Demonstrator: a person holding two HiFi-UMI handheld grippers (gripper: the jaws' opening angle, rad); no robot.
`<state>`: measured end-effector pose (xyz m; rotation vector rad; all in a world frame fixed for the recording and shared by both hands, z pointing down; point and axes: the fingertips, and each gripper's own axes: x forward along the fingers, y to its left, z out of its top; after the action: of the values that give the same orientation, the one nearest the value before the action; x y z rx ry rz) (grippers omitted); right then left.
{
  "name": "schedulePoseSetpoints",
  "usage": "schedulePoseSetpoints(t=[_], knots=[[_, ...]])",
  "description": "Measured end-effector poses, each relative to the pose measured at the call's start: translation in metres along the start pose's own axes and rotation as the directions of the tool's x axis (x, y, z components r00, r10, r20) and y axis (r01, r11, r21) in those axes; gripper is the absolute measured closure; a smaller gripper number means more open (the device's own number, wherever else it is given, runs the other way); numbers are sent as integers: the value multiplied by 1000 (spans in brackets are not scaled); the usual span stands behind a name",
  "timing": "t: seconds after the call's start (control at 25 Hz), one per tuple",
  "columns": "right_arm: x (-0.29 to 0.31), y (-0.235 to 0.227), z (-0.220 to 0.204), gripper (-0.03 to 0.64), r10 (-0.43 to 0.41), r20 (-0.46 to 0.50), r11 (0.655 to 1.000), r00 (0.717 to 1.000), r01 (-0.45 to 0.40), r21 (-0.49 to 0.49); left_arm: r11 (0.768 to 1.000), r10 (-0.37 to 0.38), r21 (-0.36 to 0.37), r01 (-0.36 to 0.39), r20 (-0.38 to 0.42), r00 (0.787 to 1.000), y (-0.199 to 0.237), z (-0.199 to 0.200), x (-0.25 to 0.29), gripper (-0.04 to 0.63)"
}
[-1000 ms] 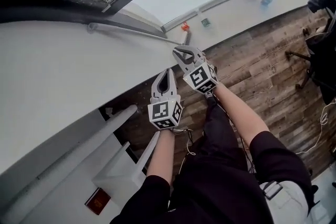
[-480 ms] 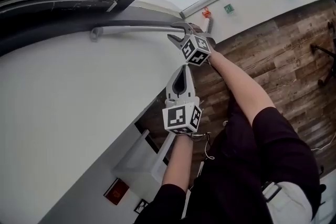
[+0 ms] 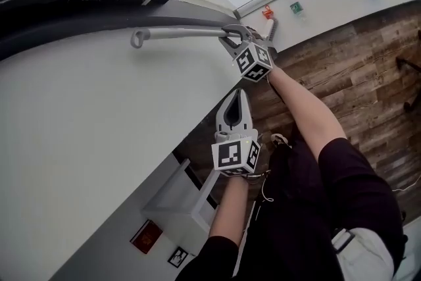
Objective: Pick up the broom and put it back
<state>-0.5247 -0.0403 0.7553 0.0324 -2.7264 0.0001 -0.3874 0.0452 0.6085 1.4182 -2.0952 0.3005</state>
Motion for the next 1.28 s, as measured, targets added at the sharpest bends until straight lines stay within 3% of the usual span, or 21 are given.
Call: schedulePoseSetpoints(t=[0.16,0.36,0.76,0.96,1.28], knots=[[-32,-1,-6,515,-41,1,999,999,41,14,1000,-19,20,19,19,1000,-11,1,-7,594],[-94,-8,0,515,-141,37,985,989,137,103,998,-37,58,35,30,999,-21,6,-26,594],[-231,9,68,515,-305,132,948,943,288,133,983,-145,131,128,130,981,-49,32,-75,594],[-303,39,107,515,-392,145,919,908,381,103,973,-203,153,176,184,962,-64,41,-119,594],[-416,107,133,515,-513,147,858,846,500,121,943,-325,167,288,271,906,-108,52,-183,595]])
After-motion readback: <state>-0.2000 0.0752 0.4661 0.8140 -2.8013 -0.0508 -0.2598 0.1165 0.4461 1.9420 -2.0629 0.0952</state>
